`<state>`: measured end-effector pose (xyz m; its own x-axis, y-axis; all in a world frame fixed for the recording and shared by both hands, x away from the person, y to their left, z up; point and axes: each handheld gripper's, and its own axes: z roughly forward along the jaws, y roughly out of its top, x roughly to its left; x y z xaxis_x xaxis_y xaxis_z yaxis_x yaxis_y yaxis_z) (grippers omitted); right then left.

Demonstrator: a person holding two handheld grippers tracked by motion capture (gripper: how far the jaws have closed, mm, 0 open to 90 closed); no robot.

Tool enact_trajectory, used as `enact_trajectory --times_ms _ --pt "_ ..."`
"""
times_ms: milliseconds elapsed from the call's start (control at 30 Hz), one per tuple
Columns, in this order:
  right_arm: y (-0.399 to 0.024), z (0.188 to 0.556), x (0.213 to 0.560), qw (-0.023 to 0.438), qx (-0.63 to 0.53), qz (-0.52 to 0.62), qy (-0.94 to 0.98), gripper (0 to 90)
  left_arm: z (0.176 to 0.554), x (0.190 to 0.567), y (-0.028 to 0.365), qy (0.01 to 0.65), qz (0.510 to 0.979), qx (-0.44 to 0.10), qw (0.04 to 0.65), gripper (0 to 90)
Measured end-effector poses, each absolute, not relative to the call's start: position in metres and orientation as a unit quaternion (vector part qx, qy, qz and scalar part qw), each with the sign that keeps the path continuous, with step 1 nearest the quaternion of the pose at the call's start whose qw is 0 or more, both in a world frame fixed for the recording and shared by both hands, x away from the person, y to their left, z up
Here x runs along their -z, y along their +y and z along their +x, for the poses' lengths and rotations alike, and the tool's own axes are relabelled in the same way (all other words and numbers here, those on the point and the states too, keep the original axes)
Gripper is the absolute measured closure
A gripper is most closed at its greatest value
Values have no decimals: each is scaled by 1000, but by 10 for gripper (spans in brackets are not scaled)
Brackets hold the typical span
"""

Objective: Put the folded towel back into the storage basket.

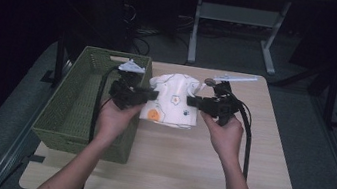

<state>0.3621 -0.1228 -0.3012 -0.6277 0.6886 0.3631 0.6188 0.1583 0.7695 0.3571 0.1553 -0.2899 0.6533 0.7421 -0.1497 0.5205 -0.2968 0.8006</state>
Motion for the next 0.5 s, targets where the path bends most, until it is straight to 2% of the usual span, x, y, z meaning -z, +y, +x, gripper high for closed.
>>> enact_trajectory --times_ms 500 --pt "-62 374 284 24 -486 405 774 836 358 274 212 412 788 -140 436 829"
